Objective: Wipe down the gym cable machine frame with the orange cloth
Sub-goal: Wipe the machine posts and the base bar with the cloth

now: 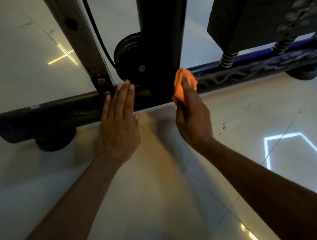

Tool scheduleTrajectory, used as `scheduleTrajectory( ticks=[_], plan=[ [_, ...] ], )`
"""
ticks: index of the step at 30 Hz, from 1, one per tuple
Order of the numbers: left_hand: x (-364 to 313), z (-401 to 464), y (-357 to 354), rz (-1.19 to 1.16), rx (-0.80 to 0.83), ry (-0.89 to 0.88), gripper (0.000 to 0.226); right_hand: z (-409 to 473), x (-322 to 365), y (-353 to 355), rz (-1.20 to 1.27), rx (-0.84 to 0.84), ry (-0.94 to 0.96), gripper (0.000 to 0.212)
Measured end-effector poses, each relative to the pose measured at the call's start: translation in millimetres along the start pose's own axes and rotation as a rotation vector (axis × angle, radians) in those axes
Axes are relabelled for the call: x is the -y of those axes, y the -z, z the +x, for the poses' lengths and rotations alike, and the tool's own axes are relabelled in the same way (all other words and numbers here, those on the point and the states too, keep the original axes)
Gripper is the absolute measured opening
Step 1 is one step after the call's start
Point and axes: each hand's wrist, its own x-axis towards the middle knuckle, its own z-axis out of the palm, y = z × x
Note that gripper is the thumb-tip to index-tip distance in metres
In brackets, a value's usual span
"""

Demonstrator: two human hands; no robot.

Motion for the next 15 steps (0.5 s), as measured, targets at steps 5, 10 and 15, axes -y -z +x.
scheduleTrajectory(
  ticks=[5,10,15],
  plan=[
    [11,-35,9,-0.218,-0.088,0.178,0.050,-25,32,-12,0.004,0.067,0.138,0.076],
    [46,-38,20,-0.207,-0.156,0.284,0.036,-22,46,-70,-0.157,0.178,0.199,0.069],
    [77,-21,17,-0.147,-0.093,0.340,0.046,-8,56,-112,-0.366,0.117,0.258,0.069]
  ],
)
